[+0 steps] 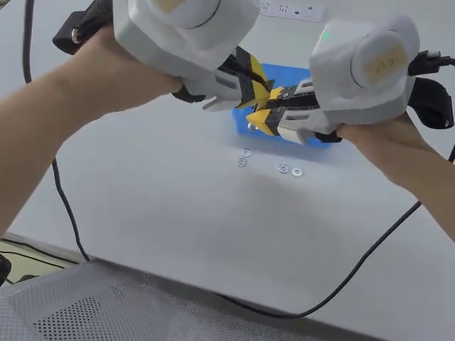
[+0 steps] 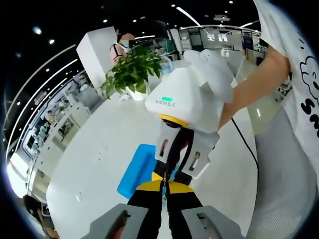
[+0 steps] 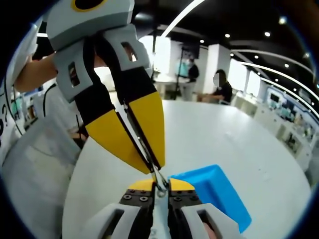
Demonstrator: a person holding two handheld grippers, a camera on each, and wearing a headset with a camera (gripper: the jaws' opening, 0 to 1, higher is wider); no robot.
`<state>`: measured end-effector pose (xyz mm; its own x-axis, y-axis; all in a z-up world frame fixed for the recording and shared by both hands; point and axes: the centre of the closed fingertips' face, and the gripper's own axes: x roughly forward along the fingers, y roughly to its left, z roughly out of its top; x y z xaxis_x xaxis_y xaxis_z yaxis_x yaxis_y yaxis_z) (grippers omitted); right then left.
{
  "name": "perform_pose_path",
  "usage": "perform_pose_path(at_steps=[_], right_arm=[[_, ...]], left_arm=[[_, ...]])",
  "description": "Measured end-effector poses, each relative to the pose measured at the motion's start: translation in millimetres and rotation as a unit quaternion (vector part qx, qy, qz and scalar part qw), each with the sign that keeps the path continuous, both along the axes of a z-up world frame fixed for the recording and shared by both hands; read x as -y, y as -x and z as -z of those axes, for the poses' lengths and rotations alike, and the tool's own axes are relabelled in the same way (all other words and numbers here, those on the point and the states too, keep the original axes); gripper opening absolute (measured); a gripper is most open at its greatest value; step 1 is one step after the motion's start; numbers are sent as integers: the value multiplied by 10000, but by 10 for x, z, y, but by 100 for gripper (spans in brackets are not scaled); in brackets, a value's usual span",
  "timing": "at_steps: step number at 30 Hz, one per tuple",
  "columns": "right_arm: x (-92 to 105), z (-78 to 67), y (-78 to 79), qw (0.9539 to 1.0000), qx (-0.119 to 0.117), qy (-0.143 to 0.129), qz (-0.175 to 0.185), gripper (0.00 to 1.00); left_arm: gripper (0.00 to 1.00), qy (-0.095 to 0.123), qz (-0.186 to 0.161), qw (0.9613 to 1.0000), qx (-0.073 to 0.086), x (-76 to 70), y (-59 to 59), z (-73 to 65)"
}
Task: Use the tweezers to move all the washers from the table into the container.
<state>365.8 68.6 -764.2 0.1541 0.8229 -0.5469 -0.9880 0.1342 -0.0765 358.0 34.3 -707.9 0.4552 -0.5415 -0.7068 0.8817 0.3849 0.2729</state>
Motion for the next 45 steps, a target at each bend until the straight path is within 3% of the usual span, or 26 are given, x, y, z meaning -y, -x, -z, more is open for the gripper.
perform_pose_path(at_steps=[6, 22, 31, 38, 45], right_arm=[[-28, 26, -168, 9999, 110, 37, 43, 6], [-110, 245, -417, 9996, 60, 146, 212, 6], [-155, 487, -493, 9993, 2, 316, 205, 6], [-172, 522, -515, 9990, -138, 297, 306, 6], [-177, 534, -546, 9977, -438, 186, 490, 7]], left_arm=[[0, -43, 60, 10000, 67, -1, -146, 25], [0, -31, 63, 10000, 3, -80, -436, 246], [0, -143, 26, 9999, -71, -87, -465, 426], [0, -206, 42, 9997, -83, -24, -407, 397], [0, -187, 96, 9997, -98, -126, -508, 466]])
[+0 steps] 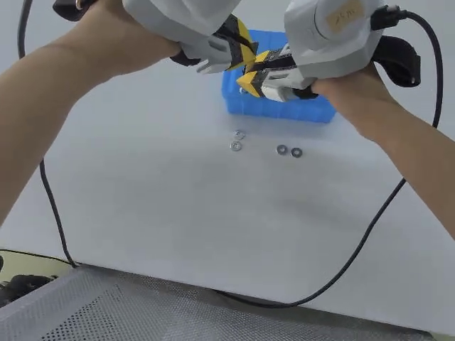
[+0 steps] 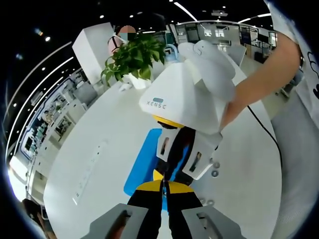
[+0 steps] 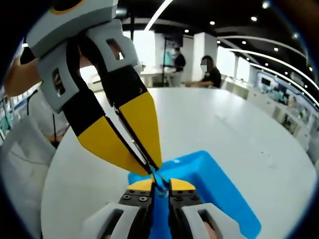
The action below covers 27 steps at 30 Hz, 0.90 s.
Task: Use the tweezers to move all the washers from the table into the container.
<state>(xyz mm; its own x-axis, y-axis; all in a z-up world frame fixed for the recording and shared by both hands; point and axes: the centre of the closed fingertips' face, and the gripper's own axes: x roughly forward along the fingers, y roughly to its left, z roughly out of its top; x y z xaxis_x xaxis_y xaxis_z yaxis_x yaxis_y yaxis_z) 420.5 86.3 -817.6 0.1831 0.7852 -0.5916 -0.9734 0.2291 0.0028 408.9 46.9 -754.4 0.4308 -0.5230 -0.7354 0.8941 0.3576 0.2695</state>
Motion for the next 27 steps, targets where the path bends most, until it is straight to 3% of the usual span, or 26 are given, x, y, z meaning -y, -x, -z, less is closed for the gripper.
perform_pose_path(at_steps=[5, 12, 15, 17, 24, 27], right_arm=[[13, 42, -57, 9999, -90, -9, 109, 7], [12, 107, -50, 9997, -164, 11, 203, 8], [12, 117, -42, 9988, -321, -18, 370, 9], [21, 51, -45, 9987, -275, -45, 434, 9], [23, -242, 27, 9986, -22, -324, 416, 10], [38, -361, 90, 9982, 75, -428, 412, 10]], left_arm=[[0, -35, 120, 9999, -28, -31, -69, 69], [0, -166, 317, 9994, -38, -60, -66, 157], [0, -142, 325, 9993, -69, -74, -71, 157], [0, -113, 344, 9993, -34, -70, -62, 123], [0, -34, 173, 9991, 393, -58, 75, -187], [0, -18, 96, 9988, 488, -59, 147, -279]])
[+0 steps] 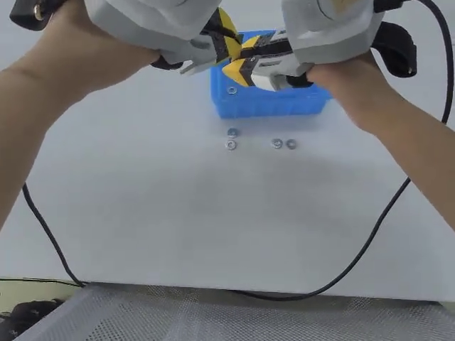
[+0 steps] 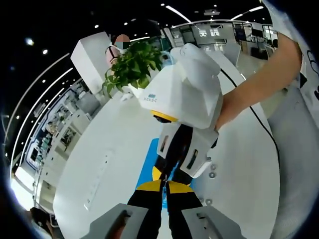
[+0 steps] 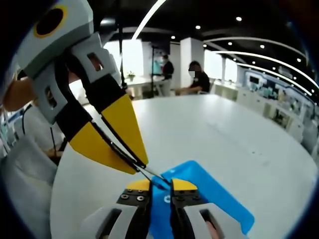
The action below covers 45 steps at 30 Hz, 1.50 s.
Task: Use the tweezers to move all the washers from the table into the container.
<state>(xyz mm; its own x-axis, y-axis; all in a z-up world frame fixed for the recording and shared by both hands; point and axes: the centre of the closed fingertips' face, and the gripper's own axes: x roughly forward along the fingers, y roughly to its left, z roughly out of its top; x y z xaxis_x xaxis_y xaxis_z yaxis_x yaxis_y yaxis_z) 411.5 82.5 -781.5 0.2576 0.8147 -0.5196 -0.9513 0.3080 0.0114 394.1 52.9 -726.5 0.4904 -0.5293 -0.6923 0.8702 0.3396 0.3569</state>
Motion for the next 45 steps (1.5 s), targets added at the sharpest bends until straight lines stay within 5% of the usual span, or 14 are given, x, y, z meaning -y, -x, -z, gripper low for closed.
perform_pose_path(at_steps=[9, 16, 18, 23, 26, 32, 37, 45], right_arm=[[130, -217, 290, 9990, -101, -423, 45, 10], [178, -124, 484, 9984, -285, -492, 73, 10], [173, -110, 535, 9982, -328, -491, 57, 10], [122, -40, 670, 9982, -399, -456, -29, 9], [102, 35, 729, 9976, -540, -428, -62, 9], [73, 165, 835, 9955, -863, -380, -79, 9], [38, 275, 846, 9955, -902, -291, -81, 9], [1, 379, 853, 9941, -1060, -222, -75, 10]], left_arm=[[0, 343, -297, 9990, 25, 36, 298, -221], [0, 309, -330, 9989, -143, 25, 367, -138], [0, 288, -336, 9988, -217, 45, 485, -114], [0, 257, -379, 9982, -380, 1, 476, -64], [0, 262, -379, 9976, -513, 11, 611, 33], [0, 257, -406, 9959, -760, 1, 700, 160], [0, 435, -491, 9939, -890, -51, 697, 314], [0, 384, -589, 9923, -1020, -121, 719, 429]])
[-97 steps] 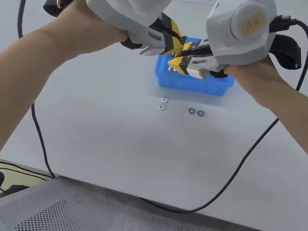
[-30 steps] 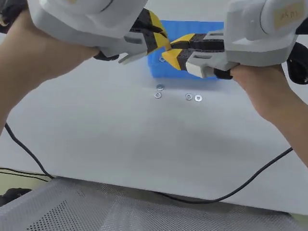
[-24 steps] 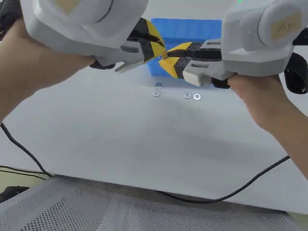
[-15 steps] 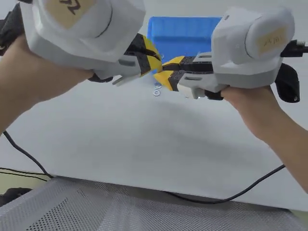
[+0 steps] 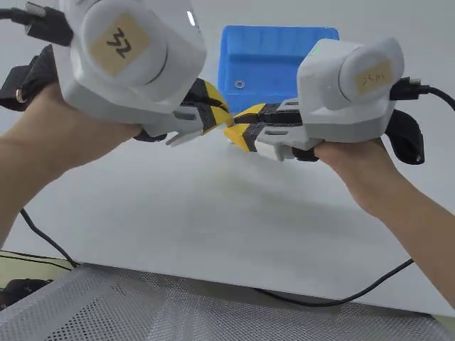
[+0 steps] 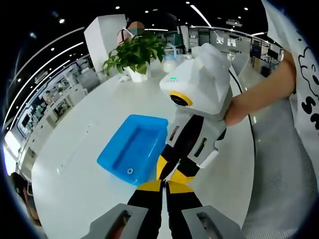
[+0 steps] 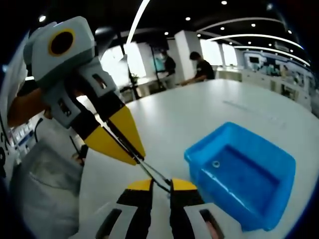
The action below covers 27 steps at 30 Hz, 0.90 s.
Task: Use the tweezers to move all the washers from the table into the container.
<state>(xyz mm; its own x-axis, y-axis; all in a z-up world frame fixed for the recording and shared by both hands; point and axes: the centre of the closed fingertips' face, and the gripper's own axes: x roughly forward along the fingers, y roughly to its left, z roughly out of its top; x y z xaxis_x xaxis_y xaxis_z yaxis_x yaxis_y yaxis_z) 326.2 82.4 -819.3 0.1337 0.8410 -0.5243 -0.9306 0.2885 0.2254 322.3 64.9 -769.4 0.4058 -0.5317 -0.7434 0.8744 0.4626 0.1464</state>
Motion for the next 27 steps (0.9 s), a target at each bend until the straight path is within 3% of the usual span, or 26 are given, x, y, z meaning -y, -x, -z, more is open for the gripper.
perform_pose_path(at_steps=[13, 27], right_arm=[[-32, -17, -12, 9999, -126, -35, -23, 10], [-47, -3, -108, 9998, -104, 41, -153, 8]], left_arm=[[0, -109, -9, 9999, -48, 7, 8, -20], [0, -65, -42, 9999, -152, -3, -173, 0]])
